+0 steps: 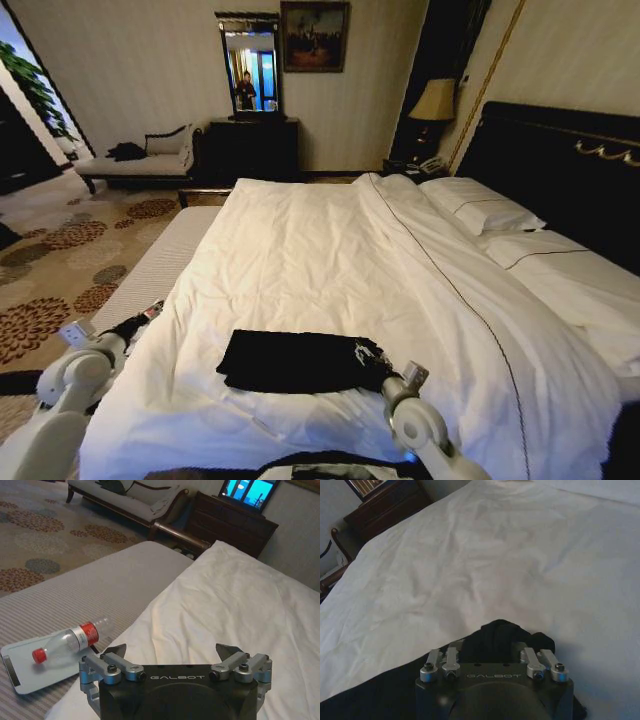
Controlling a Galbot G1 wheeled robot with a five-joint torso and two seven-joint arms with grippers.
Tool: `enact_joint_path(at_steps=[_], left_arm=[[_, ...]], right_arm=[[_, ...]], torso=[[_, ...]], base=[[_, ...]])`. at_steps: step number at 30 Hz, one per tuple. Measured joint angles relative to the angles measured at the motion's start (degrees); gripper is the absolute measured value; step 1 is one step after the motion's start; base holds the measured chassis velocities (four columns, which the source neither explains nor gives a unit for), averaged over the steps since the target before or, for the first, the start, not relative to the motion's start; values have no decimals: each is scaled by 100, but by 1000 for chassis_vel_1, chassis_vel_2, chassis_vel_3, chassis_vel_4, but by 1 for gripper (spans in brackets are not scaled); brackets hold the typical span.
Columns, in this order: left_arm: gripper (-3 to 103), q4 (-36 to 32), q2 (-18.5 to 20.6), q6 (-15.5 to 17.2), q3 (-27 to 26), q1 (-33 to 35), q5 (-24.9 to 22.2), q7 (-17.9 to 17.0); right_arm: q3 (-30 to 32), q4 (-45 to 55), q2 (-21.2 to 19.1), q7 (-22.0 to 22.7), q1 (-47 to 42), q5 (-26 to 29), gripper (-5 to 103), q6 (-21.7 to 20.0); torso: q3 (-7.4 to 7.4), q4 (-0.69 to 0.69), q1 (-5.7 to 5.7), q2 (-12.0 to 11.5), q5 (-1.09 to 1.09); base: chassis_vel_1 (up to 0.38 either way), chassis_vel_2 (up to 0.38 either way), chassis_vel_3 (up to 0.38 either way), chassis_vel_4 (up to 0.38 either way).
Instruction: Fold the clothes on the bed.
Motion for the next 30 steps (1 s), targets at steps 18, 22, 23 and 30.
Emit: enact_joint_path(at_steps=[18, 22, 23, 30], left_arm=[[100, 84, -71, -79, 93, 9, 137, 19], [100, 63, -112, -86, 95, 25, 154, 19], [100, 43, -133, -87, 103, 27, 165, 19], [100, -70, -230, -87, 142, 62, 217, 13]], right_arm=[[79, -353, -138, -136, 372, 75, 1, -34], [154, -414, -190, -172, 465, 139, 1, -34], [182, -413, -197, -184, 479, 158, 1, -34], [229, -423, -242, -203, 476, 107, 1, -39]], torso=[[0, 1, 0, 0, 2], [0, 1, 0, 0, 1], [0, 1, 0, 0, 1], [0, 0, 0, 0, 1]], base=[[0, 0, 0, 0], [0, 0, 0, 0], [0, 0, 0, 0], [0, 0, 0, 0]])
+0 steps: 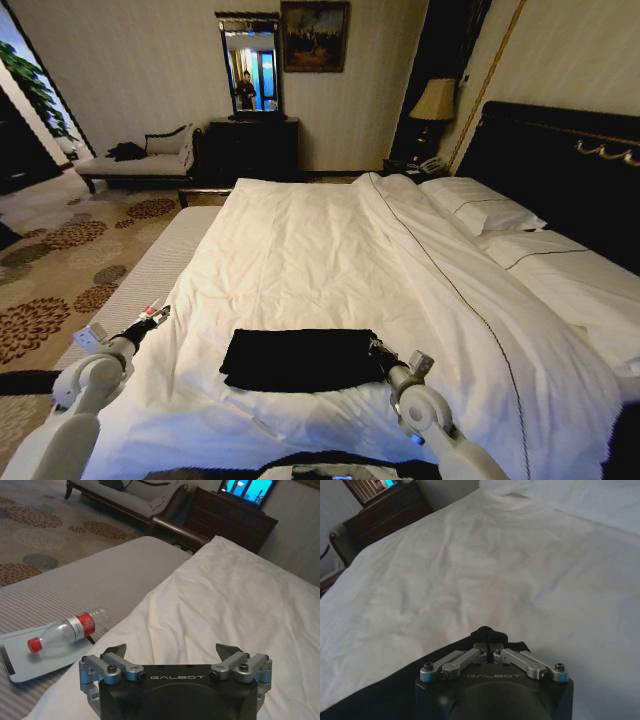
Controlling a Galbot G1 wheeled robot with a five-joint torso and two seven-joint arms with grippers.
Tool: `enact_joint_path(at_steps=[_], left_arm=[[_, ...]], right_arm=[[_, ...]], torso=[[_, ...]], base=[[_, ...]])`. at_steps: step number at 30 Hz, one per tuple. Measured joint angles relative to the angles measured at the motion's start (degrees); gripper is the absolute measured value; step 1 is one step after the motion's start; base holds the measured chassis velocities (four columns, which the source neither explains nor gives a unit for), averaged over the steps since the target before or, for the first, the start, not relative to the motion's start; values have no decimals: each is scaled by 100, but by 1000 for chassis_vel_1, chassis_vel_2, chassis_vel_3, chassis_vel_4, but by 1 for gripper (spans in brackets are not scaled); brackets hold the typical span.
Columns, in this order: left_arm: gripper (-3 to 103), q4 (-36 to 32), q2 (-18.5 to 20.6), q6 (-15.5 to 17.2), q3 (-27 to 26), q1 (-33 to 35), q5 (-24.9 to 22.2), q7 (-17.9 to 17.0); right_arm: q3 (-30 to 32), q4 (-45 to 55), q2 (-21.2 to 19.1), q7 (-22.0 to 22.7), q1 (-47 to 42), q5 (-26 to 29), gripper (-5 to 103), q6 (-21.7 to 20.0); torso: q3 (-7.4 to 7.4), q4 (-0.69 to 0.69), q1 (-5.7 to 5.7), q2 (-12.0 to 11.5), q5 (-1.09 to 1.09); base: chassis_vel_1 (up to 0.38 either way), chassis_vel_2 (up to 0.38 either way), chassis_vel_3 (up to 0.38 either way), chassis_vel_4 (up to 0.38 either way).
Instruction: Fold the clothes on the bed.
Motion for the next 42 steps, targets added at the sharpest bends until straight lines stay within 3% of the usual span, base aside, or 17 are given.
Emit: enact_joint_path(at_steps=[2, 4, 6, 8, 9, 11, 13, 15, 19, 24, 26, 27, 30, 39, 42], left_arm=[[100, -44, -43, 4, 13, 37, 30, -3], [100, -68, -84, 6, 29, 63, 63, -4], [100, -74, -103, 6, 41, 72, 80, -4], [100, -83, -142, 6, 60, 85, 109, -2], [100, -83, -142, 6, 60, 85, 109, -2], [100, -96, -167, 1, 67, 100, 121, 3], [100, -102, -172, -5, 67, 109, 122, 6], [100, -105, -174, -23, 66, 135, 122, 14], [100, -107, -159, -45, 51, 156, 109, 21], [100, -127, -86, -71, 8, 163, 41, 27], [100, -135, -69, -73, -8, 165, 14, 27], [100, -147, -55, -74, -21, 169, -6, 28], [100, -168, -21, -76, -57, 182, -51, 29], [100, -204, -40, -92, -72, 212, -45, 30], [100, -265, -65, -92, -68, 213, -34, 27]], right_arm=[[25, -22, 14, -90, -31, -207, 0, 106], [64, 119, 36, -222, -128, -296, 10, 252], [83, 218, 45, -270, -186, -329, 10, 318], [157, 368, 60, -406, -326, -619, 20, 537], [157, 368, 60, -406, -326, -619, 20, 537], [307, 405, 116, -502, -456, -1249, 32, 789], [376, 439, 147, -449, -519, -1483, 37, 821], [484, 555, 199, -32, -621, -1637, 47, 676], [556, 570, 246, 196, -697, -1499, 58, 611], [474, 1050, 434, 456, -1100, -316, 81, 401], [384, 1122, 532, 630, -1222, -112, 81, 290], [304, 1129, 619, 762, -1324, -28, 91, 211], [216, 1052, 809, 899, -1454, 127, 98, 164], [232, 598, 1095, 846, -1280, 419, 100, 228], [236, 412, 1173, 602, -1229, 561, 100, 391]], torso=[[0, 0, 0, 0, 0], [0, 0, 0, 0, 0], [0, -2, 0, 0, -1], [0, -1, 0, 0, -1], [0, -1, 0, 0, -1], [0, -1, 0, 0, -2], [0, -1, 0, 0, -1], [0, -2, 0, 0, -2], [0, 1, 0, 0, -1], [0, -1, 0, 0, -1], [0, 0, 0, 0, -1], [0, 0, 0, 0, -1], [-1, -1, 0, 1, -1], [0, 0, 0, 0, -2], [0, -1, 0, 0, -1]], base=[[0, 0, 0, 0], [0, 0, 0, 0], [0, 0, 0, 0], [0, 0, 0, 0], [0, 0, 0, 0], [0, 0, 0, 0], [0, 0, 0, 0], [0, 0, 0, 0], [0, 0, 0, 0], [0, 0, 0, 0], [0, 0, 0, 0], [0, 0, 0, 0], [0, 0, 0, 0], [0, 0, 0, 0], [0, 0, 0, 0]])
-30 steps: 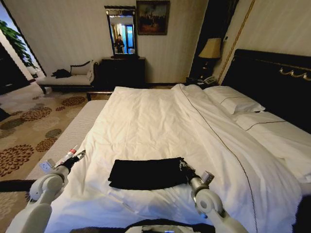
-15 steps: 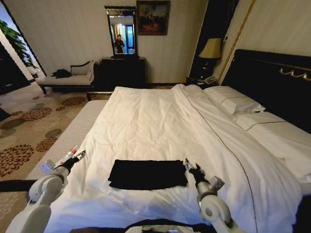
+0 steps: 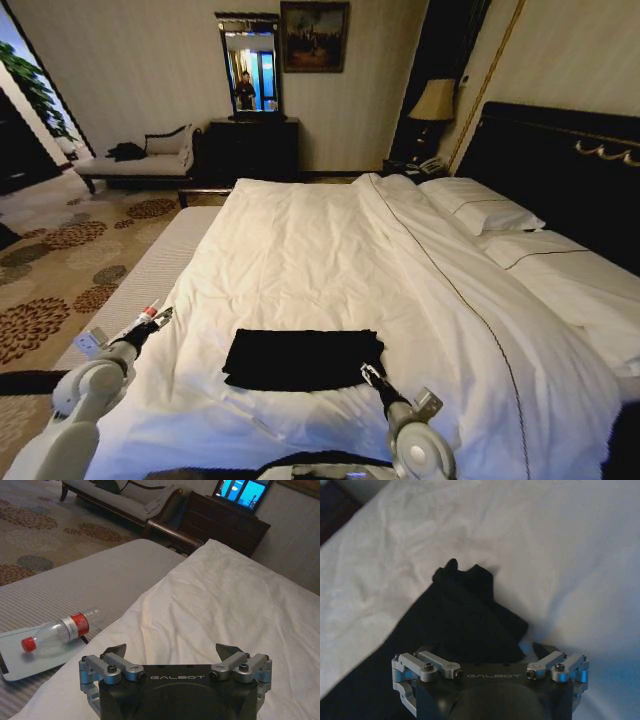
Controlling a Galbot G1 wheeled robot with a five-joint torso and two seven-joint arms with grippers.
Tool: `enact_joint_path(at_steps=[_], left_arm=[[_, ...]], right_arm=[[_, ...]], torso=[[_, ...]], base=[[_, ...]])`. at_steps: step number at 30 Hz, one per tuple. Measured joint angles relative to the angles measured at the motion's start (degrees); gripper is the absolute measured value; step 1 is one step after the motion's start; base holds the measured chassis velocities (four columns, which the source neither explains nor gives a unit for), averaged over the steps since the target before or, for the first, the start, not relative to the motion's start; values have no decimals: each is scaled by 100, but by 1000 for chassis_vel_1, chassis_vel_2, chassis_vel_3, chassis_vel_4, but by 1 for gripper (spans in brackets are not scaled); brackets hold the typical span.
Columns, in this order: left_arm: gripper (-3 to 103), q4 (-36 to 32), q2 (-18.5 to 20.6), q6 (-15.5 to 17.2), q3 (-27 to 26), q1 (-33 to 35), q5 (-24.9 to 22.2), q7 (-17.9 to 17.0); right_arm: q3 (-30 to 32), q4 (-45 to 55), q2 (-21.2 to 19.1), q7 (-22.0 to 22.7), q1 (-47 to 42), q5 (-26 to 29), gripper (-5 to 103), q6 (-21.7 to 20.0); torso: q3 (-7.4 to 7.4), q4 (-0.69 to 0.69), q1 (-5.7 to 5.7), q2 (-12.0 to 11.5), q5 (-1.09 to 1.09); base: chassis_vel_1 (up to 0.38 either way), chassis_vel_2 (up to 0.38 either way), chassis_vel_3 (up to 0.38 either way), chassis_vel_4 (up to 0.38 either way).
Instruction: Fold the clothes on the bed.
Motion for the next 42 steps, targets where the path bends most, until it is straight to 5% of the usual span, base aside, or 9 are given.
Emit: enact_joint_path(at_steps=[7, 31, 42], left_arm=[[100, -11, -9, 7, -33, 26, 9, -9], [100, -174, -238, -10, -221, 225, 111, -19], [100, -298, -349, -20, -285, 294, 163, -22]], right_arm=[[23, -101, 118, -393, 168, 308, 100, 217], [77, -224, 60, -553, 170, 189, 8, 421], [285, -72, 40, -925, 181, -103, 2, 785]], torso=[[0, 1, 0, 0, 0], [0, 1, 0, 0, 2], [0, 1, 0, 0, 1]], base=[[0, 0, 0, 0], [0, 0, 0, 0], [0, 0, 0, 0]])
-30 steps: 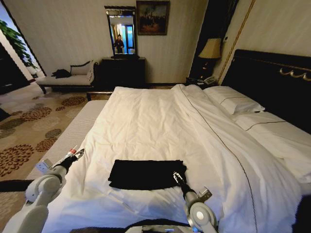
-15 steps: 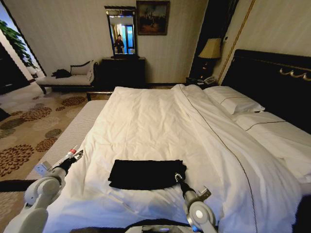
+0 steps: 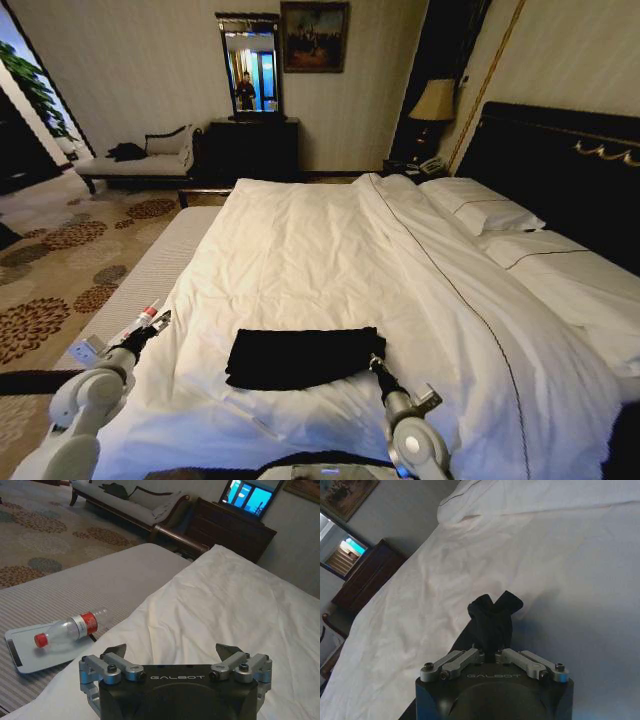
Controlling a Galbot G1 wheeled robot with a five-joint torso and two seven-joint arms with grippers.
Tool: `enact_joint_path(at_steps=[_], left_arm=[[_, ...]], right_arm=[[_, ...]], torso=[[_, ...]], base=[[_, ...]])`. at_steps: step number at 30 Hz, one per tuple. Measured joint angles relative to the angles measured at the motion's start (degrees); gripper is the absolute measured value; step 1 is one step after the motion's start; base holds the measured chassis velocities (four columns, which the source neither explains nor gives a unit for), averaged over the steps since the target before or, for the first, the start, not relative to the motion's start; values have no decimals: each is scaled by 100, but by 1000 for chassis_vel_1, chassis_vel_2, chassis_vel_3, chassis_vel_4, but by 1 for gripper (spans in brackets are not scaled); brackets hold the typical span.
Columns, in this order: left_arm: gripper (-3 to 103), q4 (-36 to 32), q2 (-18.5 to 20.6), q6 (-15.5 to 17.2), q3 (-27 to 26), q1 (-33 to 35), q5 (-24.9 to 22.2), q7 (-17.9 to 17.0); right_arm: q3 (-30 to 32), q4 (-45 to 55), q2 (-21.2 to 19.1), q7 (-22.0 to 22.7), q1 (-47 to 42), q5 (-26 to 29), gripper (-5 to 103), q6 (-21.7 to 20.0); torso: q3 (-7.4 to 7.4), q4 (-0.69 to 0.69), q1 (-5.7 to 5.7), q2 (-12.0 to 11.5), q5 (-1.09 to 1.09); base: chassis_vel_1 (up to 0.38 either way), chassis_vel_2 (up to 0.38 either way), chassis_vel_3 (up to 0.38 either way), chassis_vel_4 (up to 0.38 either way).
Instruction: Fold the clothes on the bed.
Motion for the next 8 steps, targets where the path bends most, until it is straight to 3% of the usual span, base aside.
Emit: enact_joint_path(at_steps=[8], left_arm=[[100, -77, -72, -3, -6, 20, 20, -4]], right_arm=[[212, -44, -41, -20, 124, 16, 2, -8]], torso=[[0, 0, 0, 0, 0]], base=[[0, 0, 0, 0]])
